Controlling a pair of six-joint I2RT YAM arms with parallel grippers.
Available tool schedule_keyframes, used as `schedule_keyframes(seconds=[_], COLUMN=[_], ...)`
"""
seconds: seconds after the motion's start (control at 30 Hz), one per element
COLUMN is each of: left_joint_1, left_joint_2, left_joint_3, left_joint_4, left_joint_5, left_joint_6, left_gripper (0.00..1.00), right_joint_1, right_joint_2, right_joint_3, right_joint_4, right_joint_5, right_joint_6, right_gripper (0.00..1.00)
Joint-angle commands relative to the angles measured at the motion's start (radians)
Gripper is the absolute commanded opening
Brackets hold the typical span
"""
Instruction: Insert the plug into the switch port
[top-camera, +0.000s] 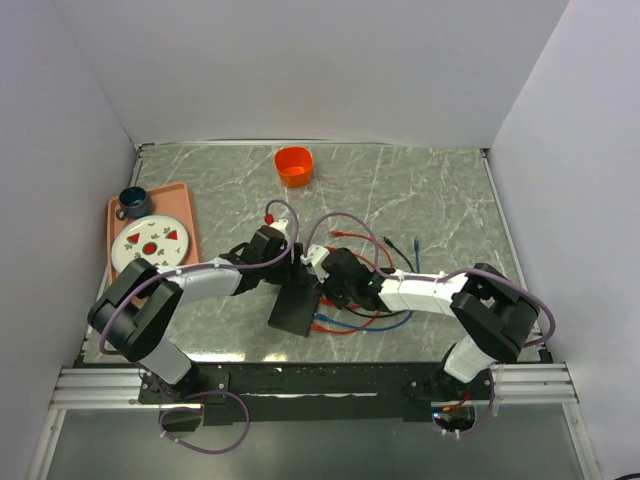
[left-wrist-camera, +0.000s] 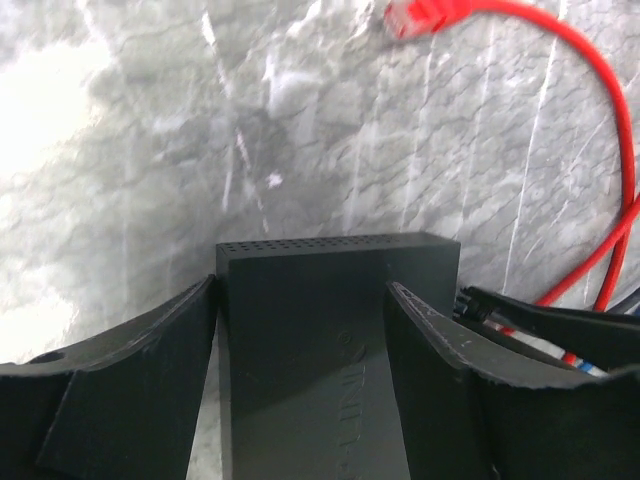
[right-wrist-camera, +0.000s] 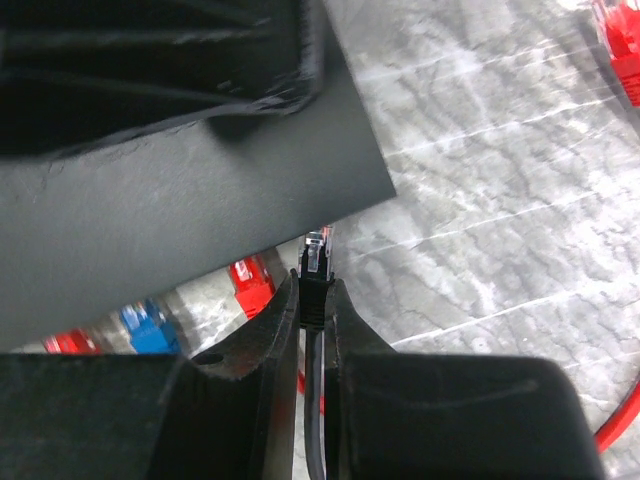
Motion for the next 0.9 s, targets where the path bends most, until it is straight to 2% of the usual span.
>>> schedule_keyframes(seconds=[0.0,0.33,0.57,0.87], left_joint_1=[-0.067,-0.082,-0.085,-0.120], left_joint_2=[0.062,0.092,0.089,0.036], left_joint_3=[0.047,0.059,0.048,0.010], left_joint_4=[0.129,0.126,0.108,0.160], left_joint_5=[0.332,0.369,0.391,0.381], left_joint_6=[-0.044,0.028,0.041,0.076], left_gripper=[0.69,0.67,0.64,0.63], right_joint_1=[0.022,0.022,0.010,-0.001], right_joint_2=[-0.034,-0.027,-0.027,0.002], right_joint_3=[0.032,0.056,0.065,0.133], right_joint_4=[0.345,0.317,0.290,0.229], right_joint_5=[-0.179,-0.138,-0.061,-0.121], right_joint_6=[-0.012,-0.035,0.030,0.032], right_gripper=[0.00,0.00,0.00,0.00])
